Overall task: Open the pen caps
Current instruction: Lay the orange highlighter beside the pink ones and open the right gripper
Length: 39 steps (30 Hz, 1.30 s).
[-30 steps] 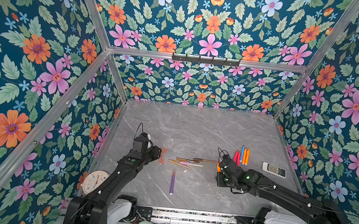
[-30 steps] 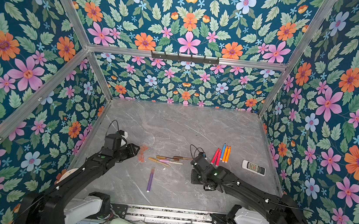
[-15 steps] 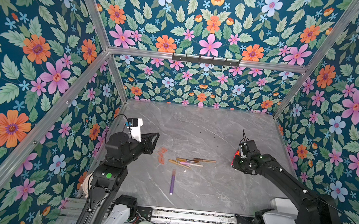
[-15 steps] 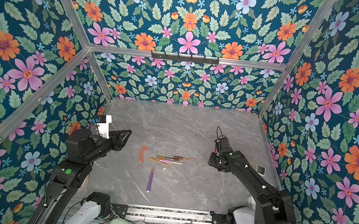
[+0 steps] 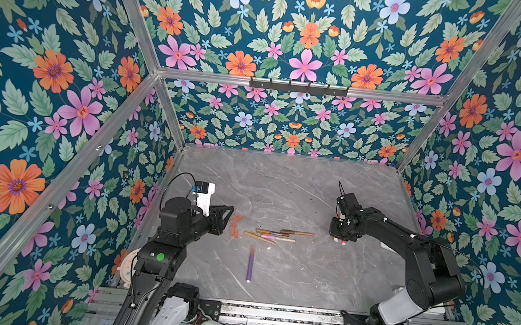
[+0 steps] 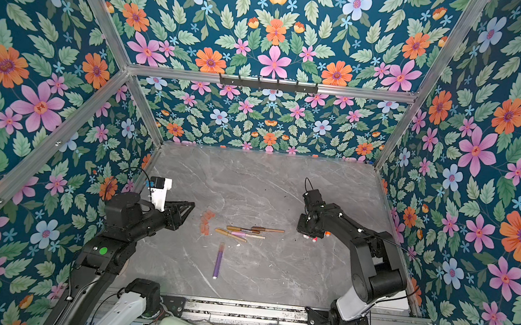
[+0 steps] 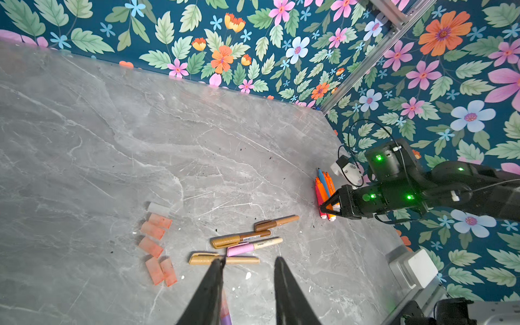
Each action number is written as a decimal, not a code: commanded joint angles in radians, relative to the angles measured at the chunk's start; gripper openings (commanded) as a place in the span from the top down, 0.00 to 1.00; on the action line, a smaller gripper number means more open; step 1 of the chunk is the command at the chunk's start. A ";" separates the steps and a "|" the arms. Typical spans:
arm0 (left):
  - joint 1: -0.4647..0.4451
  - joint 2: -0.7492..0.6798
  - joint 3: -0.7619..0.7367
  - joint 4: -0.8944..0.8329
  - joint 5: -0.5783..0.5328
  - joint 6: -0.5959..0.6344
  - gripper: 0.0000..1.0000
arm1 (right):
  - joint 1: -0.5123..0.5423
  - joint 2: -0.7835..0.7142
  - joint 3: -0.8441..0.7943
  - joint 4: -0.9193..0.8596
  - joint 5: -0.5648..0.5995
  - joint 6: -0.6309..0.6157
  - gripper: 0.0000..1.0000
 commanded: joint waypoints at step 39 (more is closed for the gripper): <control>-0.001 0.002 -0.012 0.038 0.012 0.005 0.68 | 0.001 0.078 0.037 -0.053 0.091 0.081 0.73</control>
